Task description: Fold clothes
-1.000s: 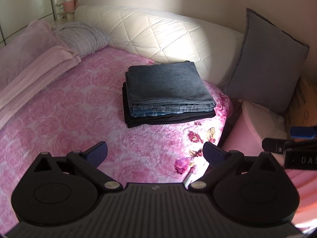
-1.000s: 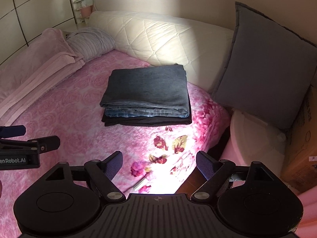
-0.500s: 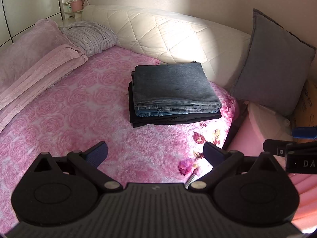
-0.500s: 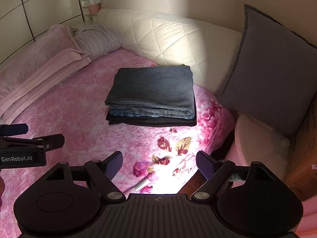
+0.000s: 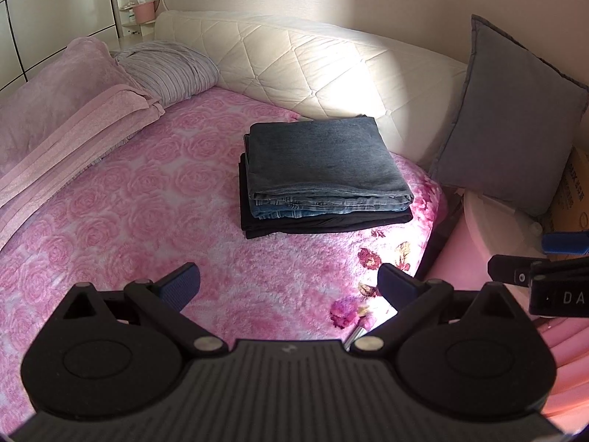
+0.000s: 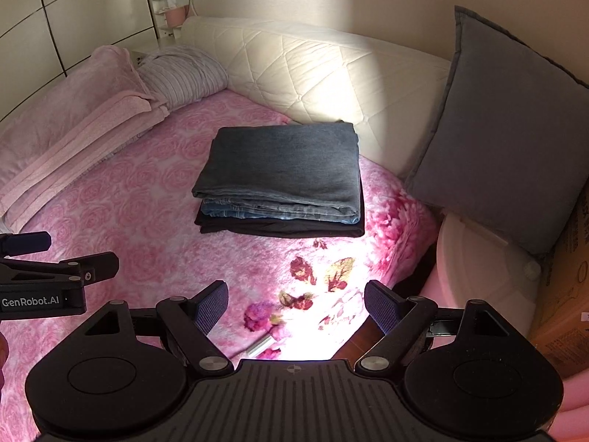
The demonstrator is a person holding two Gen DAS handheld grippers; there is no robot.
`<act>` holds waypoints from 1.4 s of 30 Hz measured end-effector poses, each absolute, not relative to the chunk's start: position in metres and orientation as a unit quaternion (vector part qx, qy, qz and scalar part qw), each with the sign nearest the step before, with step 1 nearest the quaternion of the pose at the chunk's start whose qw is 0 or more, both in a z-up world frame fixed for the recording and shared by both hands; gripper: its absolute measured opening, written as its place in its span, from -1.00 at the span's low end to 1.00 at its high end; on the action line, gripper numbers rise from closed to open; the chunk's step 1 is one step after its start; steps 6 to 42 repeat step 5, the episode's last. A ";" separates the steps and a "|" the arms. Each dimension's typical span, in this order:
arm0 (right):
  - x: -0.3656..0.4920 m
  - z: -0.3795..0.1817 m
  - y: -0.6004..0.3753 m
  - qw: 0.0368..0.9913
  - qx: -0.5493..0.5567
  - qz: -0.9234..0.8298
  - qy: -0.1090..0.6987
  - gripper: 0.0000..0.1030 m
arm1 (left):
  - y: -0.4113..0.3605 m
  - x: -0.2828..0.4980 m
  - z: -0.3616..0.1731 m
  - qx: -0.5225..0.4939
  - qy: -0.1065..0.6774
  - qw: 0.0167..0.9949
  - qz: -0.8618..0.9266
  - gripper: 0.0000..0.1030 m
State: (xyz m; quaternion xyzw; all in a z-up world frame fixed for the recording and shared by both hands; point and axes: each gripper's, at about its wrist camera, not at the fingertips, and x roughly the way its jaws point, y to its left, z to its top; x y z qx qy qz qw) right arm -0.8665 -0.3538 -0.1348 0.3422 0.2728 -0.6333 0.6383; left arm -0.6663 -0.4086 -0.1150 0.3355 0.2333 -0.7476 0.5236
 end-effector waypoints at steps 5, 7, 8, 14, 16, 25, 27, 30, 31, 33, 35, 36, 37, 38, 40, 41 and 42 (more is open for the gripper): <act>-0.870 -0.135 -0.355 0.640 0.343 -0.631 0.274 0.63 | -0.406 -0.669 -0.115 0.328 0.229 0.527 -0.750 0.97; -0.870 -0.135 -0.355 0.640 0.343 -0.631 0.274 0.63 | -0.406 -0.669 -0.115 0.328 0.229 0.527 -0.750 0.97; -0.870 -0.135 -0.355 0.640 0.343 -0.631 0.274 0.63 | -0.406 -0.669 -0.115 0.328 0.229 0.527 -0.750 0.97; -0.870 -0.135 -0.355 0.640 0.343 -0.631 0.274 0.63 | -0.406 -0.669 -0.115 0.328 0.229 0.527 -0.750 0.97; -0.870 -0.135 -0.355 0.640 0.343 -0.631 0.274 0.63 | -0.406 -0.669 -0.115 0.328 0.229 0.527 -0.750 0.97; -0.870 -0.135 -0.355 0.640 0.343 -0.631 0.274 0.63 | -0.406 -0.669 -0.115 0.328 0.229 0.527 -0.750 0.97; -0.870 -0.135 -0.355 0.640 0.343 -0.631 0.274 0.63 | -0.406 -0.669 -0.115 0.328 0.229 0.527 -0.750 0.97; -0.870 -0.135 -0.355 0.640 0.343 -0.631 0.274 0.63 | -0.406 -0.669 -0.115 0.328 0.229 0.527 -0.750 0.97; -0.870 -0.135 -0.355 0.640 0.343 -0.631 0.274 0.63 | -0.406 -0.669 -0.115 0.328 0.229 0.527 -0.750 0.97; -0.870 -0.135 -0.355 0.640 0.343 -0.631 0.274 0.63 | -0.406 -0.669 -0.115 0.328 0.229 0.527 -0.750 0.97; -0.870 -0.135 -0.355 0.640 0.343 -0.631 0.274 0.63 | -0.406 -0.669 -0.115 0.328 0.229 0.527 -0.750 0.97; -0.870 -0.135 -0.355 0.640 0.343 -0.631 0.274 0.63 | -0.406 -0.669 -0.115 0.328 0.229 0.527 -0.750 0.97; -0.870 -0.135 -0.355 0.640 0.343 -0.631 0.274 0.63 | -0.406 -0.669 -0.115 0.328 0.229 0.527 -0.750 0.97; -0.870 -0.135 -0.355 0.640 0.343 -0.631 0.274 0.63 | -0.406 -0.669 -0.115 0.328 0.229 0.527 -0.750 0.97; -0.870 -0.135 -0.355 0.640 0.343 -0.631 0.274 0.63 | -0.406 -0.669 -0.115 0.328 0.229 0.527 -0.750 0.97; -0.870 -0.135 -0.355 0.640 0.343 -0.631 0.274 0.63 | -0.406 -0.669 -0.115 0.328 0.229 0.527 -0.750 0.97; -0.870 -0.135 -0.355 0.640 0.343 -0.631 0.274 0.63 | -0.406 -0.669 -0.115 0.328 0.229 0.527 -0.750 0.97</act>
